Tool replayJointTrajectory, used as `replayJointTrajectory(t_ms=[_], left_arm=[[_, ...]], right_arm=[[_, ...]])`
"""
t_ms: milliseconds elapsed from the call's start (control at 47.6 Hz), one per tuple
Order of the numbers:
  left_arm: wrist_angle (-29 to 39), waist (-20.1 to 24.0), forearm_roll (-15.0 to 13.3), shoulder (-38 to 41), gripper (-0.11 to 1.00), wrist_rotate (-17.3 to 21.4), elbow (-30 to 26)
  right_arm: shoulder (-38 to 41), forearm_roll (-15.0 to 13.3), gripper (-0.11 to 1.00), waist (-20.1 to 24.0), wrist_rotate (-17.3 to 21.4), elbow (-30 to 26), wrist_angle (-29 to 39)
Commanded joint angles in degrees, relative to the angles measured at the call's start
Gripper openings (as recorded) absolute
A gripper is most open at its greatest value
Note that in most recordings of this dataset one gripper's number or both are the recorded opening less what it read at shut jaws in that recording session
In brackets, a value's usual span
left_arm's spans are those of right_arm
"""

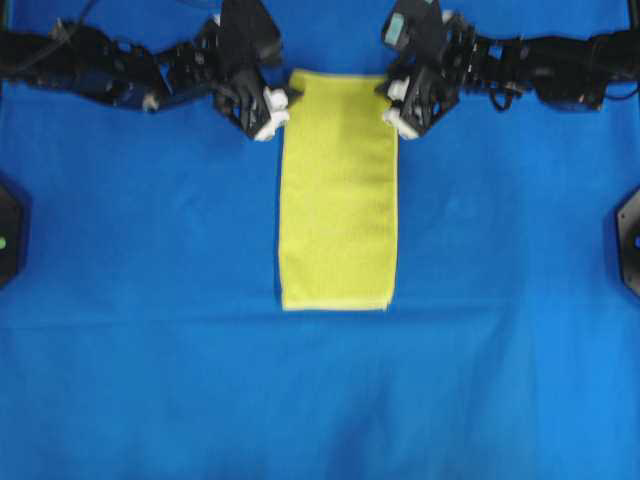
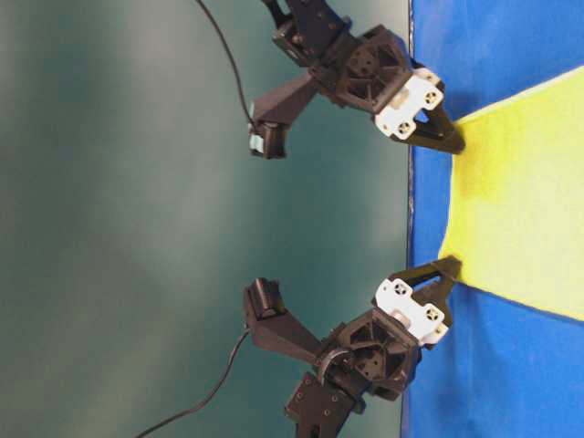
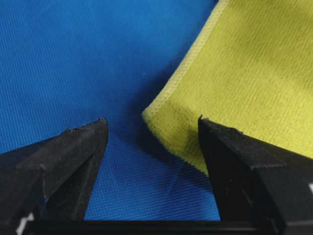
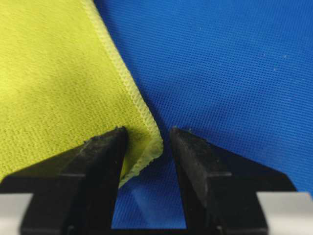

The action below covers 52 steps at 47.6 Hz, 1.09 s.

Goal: Fold the yellow towel.
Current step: 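Move both grippers to the strip's top corners and grasp them, then fold the top end of the strip down onto its bottom half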

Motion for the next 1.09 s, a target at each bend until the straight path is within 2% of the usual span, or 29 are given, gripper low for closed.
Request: replayJointTrajectory(t_ms=[0,84,168,231,315,357,714,882,1071], left_arm=[[-0.53,0.44,0.18,-0.79,0.70,0.18,-0.79],[-0.44,0.53,0.18,-0.70,0.64,0.70,-0.62],[-0.26,0.44,0.26,-0.62,0.48,2.11,-0.53],[-0.18,0.44,0.26,-0.70,0.30,3.08,-0.44],[-0.18,0.44,0.26,-0.62,0.10,4.13,-0.62],[-0.18,0.44,0.26,-0.62,0.03,4.31,-0.70],[0.09,-0.09,0.26,-0.79,0.02,4.31,-1.32],[1.76,-0.09,0.26,-3.69,0.02,4.57,-2.20],[3.96,0.26,0.18,-7.03,0.02,7.56,-3.08]], right_arm=[[0.26,-0.09,0.46,-0.18,-0.26,-1.58,-0.44],[0.53,-0.09,0.46,-0.18,-0.09,-1.85,0.00],[0.44,-0.09,0.41,-0.18,0.00,-1.49,0.62],[0.35,-0.09,0.29,0.09,0.09,-1.41,1.58],[0.35,-0.09,0.07,0.44,0.44,-1.32,2.99],[0.35,0.09,0.03,0.44,0.62,-1.32,3.52],[-1.93,0.62,0.03,0.44,0.70,-1.32,4.31],[-4.75,0.70,0.03,0.44,0.70,-1.32,5.19],[-8.70,0.35,0.03,0.44,0.53,-1.32,7.91]])
